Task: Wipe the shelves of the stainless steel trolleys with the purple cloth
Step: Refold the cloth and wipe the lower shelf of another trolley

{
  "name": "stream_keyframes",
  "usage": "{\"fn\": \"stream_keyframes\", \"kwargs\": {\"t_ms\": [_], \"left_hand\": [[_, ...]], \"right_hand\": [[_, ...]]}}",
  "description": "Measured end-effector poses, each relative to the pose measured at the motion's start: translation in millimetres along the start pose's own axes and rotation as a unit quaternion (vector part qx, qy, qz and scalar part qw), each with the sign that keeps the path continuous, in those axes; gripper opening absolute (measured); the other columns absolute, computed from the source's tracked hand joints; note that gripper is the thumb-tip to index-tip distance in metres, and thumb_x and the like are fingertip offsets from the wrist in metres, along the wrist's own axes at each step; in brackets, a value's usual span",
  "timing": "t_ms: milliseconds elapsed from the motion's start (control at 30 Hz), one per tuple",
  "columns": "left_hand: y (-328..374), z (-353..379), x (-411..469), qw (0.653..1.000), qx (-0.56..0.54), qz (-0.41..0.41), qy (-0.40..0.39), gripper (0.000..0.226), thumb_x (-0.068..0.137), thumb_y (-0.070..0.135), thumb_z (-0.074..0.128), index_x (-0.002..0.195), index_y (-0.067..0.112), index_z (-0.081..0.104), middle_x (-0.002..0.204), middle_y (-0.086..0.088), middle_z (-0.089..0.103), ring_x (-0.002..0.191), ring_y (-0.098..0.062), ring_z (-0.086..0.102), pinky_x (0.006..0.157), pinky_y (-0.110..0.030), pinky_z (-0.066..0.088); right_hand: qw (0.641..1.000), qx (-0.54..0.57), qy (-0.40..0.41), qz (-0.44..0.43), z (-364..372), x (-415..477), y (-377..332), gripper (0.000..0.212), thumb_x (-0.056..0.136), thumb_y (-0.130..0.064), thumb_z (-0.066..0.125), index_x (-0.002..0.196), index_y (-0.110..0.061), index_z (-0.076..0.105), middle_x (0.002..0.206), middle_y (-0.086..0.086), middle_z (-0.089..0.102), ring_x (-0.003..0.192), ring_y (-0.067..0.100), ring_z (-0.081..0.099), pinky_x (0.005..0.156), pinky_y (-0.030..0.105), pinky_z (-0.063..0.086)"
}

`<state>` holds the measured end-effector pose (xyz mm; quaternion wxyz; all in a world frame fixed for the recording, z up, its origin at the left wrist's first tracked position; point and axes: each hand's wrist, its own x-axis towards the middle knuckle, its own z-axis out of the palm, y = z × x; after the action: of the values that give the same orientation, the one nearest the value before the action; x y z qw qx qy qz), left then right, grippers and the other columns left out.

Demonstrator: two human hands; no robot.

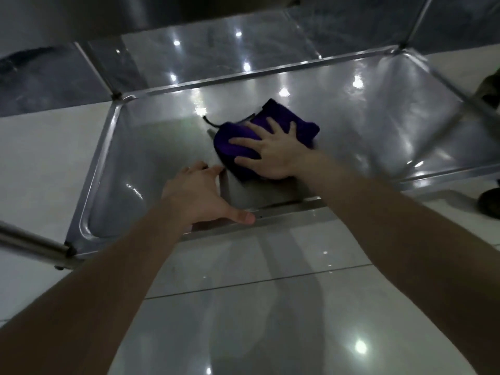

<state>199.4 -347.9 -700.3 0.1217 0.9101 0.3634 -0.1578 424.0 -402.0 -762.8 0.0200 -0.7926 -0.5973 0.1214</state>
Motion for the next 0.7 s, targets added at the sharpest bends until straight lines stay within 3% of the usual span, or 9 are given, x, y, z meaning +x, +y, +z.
{"fn": "stream_keyframes", "kwargs": {"t_ms": [133, 200, 300, 367, 467, 567, 700], "left_hand": [[2.5, -1.8, -7.6, 1.000, -0.018, 0.008, -0.001, 0.165, 0.019, 0.111, 0.065, 0.164, 0.037, 0.037, 0.165, 0.002, 0.043, 0.151, -0.026, 0.042, 0.118, -0.043, 0.043], [0.7, -12.5, -10.0, 0.999, -0.024, 0.012, -0.030, 0.166, 0.023, 0.105, 0.074, 0.165, 0.029, 0.036, 0.168, -0.001, 0.040, 0.152, -0.026, 0.042, 0.121, -0.040, 0.041], [-20.7, -35.4, -14.3, 0.998, -0.018, -0.011, -0.064, 0.182, 0.011, 0.102, 0.078, 0.169, 0.028, 0.027, 0.174, -0.003, 0.030, 0.157, -0.029, 0.038, 0.126, -0.043, 0.038], [-41.4, -44.1, -22.0, 0.997, 0.019, -0.026, -0.075, 0.185, 0.009, 0.099, 0.080, 0.170, 0.025, 0.028, 0.174, -0.004, 0.034, 0.156, -0.029, 0.039, 0.125, -0.042, 0.038], [-62.6, -38.8, -37.8, 0.995, 0.028, -0.034, -0.091, 0.168, 0.022, 0.088, 0.084, 0.168, 0.025, 0.032, 0.168, -0.005, 0.042, 0.152, -0.029, 0.043, 0.122, -0.039, 0.040], [-72.4, -32.6, -40.0, 0.997, 0.009, -0.020, -0.074, 0.160, 0.034, 0.086, 0.086, 0.171, 0.029, 0.027, 0.171, -0.003, 0.038, 0.155, -0.026, 0.039, 0.124, -0.036, 0.036], [-81.2, -29.5, -30.1, 0.998, 0.024, -0.024, -0.058, 0.161, 0.031, 0.095, 0.081, 0.171, 0.037, 0.024, 0.172, 0.001, 0.034, 0.154, -0.028, 0.040, 0.124, -0.046, 0.040]], "right_hand": [[0.999, -0.032, -0.003, -0.016, 24.5, -97.4, -0.4, 0.076, 0.087, -0.092, 0.003, 0.159, -0.068, 0.001, 0.179, -0.017, -0.007, 0.165, 0.034, -0.014, 0.120, 0.081, -0.010], [1.000, -0.018, -0.009, -0.006, 24.9, -124.4, 5.0, 0.071, 0.093, -0.089, 0.008, 0.160, -0.067, 0.004, 0.179, -0.019, -0.007, 0.165, 0.030, -0.016, 0.122, 0.078, -0.012], [1.000, 0.004, -0.011, 0.006, 20.5, -130.4, 8.0, 0.064, 0.099, -0.085, 0.021, 0.160, -0.068, 0.010, 0.179, -0.019, -0.005, 0.165, 0.029, -0.017, 0.122, 0.077, -0.013], [1.000, 0.007, -0.010, 0.013, 20.9, -121.3, 9.1, 0.070, 0.093, -0.092, 0.021, 0.158, -0.070, 0.006, 0.179, -0.019, -0.006, 0.165, 0.031, -0.016, 0.121, 0.079, -0.014], [0.999, 0.008, -0.006, 0.052, 20.6, -90.2, 14.5, 0.080, 0.078, -0.101, 0.013, 0.153, -0.075, 0.000, 0.179, -0.018, -0.007, 0.165, 0.036, -0.015, 0.117, 0.082, -0.013], [0.993, 0.012, -0.008, 0.114, 8.8, -31.7, 27.8, 0.084, 0.075, -0.105, 0.013, 0.153, -0.075, 0.002, 0.180, -0.015, -0.007, 0.164, 0.042, -0.013, 0.115, 0.086, -0.012], [0.986, 0.031, -0.015, 0.161, -11.9, 66.8, 34.3, 0.090, 0.072, -0.106, 0.015, 0.154, -0.073, 0.007, 0.180, -0.012, -0.007, 0.162, 0.047, -0.017, 0.110, 0.088, -0.016]]}}
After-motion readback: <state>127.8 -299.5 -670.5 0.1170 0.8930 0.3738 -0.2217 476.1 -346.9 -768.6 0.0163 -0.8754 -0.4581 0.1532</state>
